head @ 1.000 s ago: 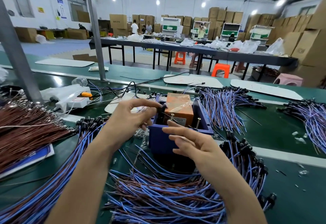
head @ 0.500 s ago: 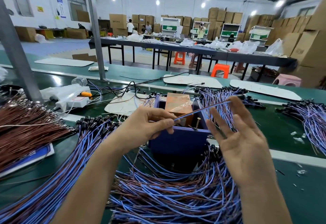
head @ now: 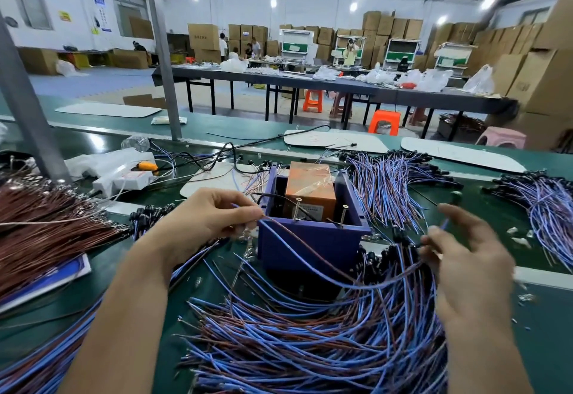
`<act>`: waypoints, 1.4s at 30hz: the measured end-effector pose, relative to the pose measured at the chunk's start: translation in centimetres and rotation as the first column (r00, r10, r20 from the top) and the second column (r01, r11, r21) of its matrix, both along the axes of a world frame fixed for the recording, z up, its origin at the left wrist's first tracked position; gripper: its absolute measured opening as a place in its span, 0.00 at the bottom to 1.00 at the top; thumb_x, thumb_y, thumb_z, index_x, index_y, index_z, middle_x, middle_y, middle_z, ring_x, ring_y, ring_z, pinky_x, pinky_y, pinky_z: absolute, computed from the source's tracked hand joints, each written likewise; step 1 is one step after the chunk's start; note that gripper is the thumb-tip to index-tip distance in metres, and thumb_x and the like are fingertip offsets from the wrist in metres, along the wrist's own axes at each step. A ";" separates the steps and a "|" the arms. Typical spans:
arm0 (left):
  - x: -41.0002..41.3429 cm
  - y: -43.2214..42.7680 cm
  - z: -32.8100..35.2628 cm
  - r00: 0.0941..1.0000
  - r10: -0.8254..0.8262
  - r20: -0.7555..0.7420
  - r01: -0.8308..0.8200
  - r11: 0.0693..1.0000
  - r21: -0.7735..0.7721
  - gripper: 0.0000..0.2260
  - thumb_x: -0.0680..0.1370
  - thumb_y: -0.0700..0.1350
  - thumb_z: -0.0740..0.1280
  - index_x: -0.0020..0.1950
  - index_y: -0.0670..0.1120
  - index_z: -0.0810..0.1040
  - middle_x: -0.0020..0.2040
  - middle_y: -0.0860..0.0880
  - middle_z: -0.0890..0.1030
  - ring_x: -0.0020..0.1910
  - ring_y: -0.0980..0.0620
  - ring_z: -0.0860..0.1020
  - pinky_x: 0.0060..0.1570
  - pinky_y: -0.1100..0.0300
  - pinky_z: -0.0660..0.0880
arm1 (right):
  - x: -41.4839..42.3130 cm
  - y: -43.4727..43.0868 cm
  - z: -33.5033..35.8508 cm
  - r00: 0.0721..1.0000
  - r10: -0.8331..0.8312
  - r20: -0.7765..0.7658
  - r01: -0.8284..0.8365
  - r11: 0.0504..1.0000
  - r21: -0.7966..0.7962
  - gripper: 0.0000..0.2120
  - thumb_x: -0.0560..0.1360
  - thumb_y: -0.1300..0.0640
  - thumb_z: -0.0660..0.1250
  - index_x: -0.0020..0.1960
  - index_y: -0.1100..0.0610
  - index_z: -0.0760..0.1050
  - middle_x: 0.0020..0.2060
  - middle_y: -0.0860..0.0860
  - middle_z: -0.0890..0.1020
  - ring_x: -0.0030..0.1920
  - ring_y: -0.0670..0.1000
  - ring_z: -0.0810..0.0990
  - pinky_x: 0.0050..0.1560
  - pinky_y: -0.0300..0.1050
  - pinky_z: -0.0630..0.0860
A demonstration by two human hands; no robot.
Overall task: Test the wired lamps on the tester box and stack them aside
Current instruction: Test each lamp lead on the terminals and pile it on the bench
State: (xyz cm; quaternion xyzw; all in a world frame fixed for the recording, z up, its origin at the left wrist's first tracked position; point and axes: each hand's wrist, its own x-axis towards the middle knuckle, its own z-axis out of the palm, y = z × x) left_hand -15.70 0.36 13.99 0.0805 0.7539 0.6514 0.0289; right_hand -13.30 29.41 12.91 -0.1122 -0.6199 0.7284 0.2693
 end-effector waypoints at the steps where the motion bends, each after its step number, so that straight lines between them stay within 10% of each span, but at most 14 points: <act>1: 0.0 0.4 0.1 1.000 -0.020 0.016 0.018 0.997 0.080 0.05 0.64 0.46 0.74 0.36 0.45 0.84 0.31 0.48 0.79 0.28 0.56 0.74 0.30 0.68 0.74 | -0.1 -0.3 0.0 0.996 0.054 0.065 -0.062 0.989 0.133 0.18 0.75 0.70 0.65 0.42 0.47 0.80 0.39 0.50 0.81 0.29 0.41 0.77 0.32 0.36 0.78; 5: 0.3 2.4 0.3 0.987 -0.153 0.037 0.147 0.978 0.146 0.08 0.62 0.48 0.76 0.37 0.46 0.83 0.31 0.48 0.79 0.30 0.55 0.76 0.33 0.65 0.76 | 0.2 -2.9 0.2 0.916 0.332 0.227 -0.385 0.888 0.254 0.18 0.76 0.68 0.65 0.35 0.51 0.84 0.26 0.49 0.79 0.27 0.43 0.75 0.31 0.36 0.73; 12: 0.2 6.7 -0.6 0.996 -0.071 0.059 0.056 0.971 0.232 0.03 0.69 0.40 0.72 0.40 0.42 0.81 0.29 0.49 0.79 0.27 0.58 0.76 0.29 0.68 0.75 | 0.6 -6.7 -0.1 0.801 0.561 0.207 -0.592 0.795 0.134 0.05 0.72 0.60 0.72 0.38 0.54 0.84 0.37 0.51 0.86 0.41 0.47 0.83 0.43 0.39 0.79; 17: -0.3 7.8 -1.5 0.992 0.092 0.081 -0.112 0.944 0.309 0.09 0.69 0.38 0.74 0.47 0.45 0.78 0.32 0.48 0.82 0.30 0.56 0.79 0.31 0.64 0.78 | -0.1 -7.2 -0.8 0.919 0.370 0.134 -0.377 0.926 0.029 0.08 0.73 0.67 0.70 0.39 0.57 0.82 0.27 0.50 0.82 0.27 0.46 0.80 0.29 0.35 0.75; 24: -1.1 7.6 -3.1 0.964 0.203 0.173 -0.239 0.945 0.223 0.03 0.73 0.37 0.72 0.41 0.40 0.79 0.29 0.48 0.82 0.27 0.54 0.80 0.28 0.65 0.77 | -1.1 -4.0 -1.7 0.980 -0.164 0.110 0.074 0.822 0.565 0.04 0.71 0.57 0.74 0.41 0.57 0.85 0.30 0.47 0.78 0.30 0.39 0.73 0.35 0.39 0.65; 42: -1.8 6.1 -3.2 0.935 0.355 0.003 -0.353 0.932 -0.086 0.06 0.72 0.34 0.72 0.36 0.40 0.80 0.27 0.47 0.82 0.29 0.48 0.83 0.30 0.63 0.78 | -1.6 -2.9 -2.3 0.965 -0.148 0.217 -0.044 0.725 0.687 0.10 0.69 0.61 0.74 0.31 0.54 0.78 0.46 0.56 0.79 0.42 0.51 0.72 0.35 0.34 0.59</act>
